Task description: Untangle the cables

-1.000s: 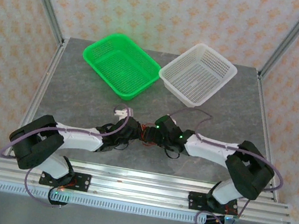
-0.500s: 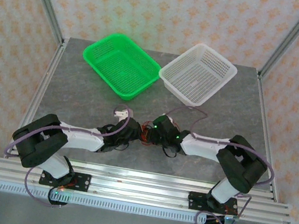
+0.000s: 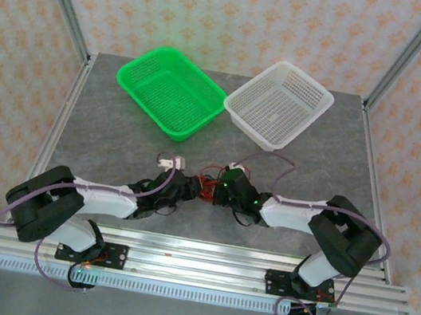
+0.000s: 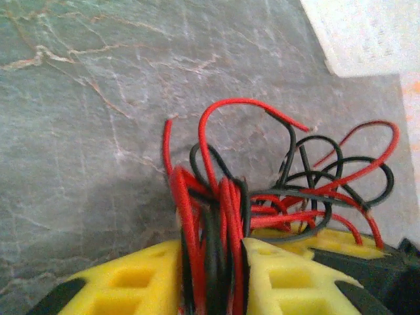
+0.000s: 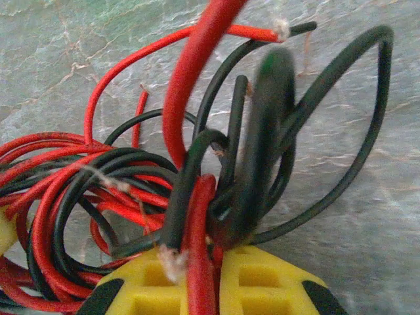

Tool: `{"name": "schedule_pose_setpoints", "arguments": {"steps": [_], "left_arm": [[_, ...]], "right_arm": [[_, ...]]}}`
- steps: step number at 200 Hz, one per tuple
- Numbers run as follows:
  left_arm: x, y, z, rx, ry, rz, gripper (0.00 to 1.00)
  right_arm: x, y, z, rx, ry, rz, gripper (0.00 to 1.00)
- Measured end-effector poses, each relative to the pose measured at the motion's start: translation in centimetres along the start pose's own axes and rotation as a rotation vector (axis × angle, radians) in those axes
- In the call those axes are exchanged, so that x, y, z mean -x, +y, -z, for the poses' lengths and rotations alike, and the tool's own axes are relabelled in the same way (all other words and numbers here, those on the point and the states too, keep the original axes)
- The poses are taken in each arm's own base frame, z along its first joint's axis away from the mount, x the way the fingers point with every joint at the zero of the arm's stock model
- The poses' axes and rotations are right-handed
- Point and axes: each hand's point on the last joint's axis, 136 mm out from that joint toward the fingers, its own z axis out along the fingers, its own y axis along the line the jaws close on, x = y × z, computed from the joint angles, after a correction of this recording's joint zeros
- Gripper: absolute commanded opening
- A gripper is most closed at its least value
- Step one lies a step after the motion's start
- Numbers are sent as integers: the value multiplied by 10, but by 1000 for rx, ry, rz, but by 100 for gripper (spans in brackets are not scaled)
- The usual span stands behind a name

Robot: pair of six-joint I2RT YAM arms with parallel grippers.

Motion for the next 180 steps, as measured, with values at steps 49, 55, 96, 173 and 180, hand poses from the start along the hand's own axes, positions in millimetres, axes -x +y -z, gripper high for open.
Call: {"name": "schedule_pose_setpoints", "arguments": {"steps": [49, 55, 96, 173, 180], "left_arm": [[11, -18, 18, -62, -22, -51, 71], [11, -18, 19, -65, -21, -60, 71], [7, -20, 19, -91, 35, -118, 71], [-20, -36, 0, -172, 183, -199, 56], [-21, -35, -2, -171, 184, -204, 54]], "right_arm": [[3, -7, 28, 55, -109, 114, 0], [4, -6, 31, 64, -123, 131, 0], [15, 0, 40, 90, -198, 252, 0], [21, 0, 37, 61, -220, 360, 0], [20, -1, 36, 59, -218, 360, 0]]}}
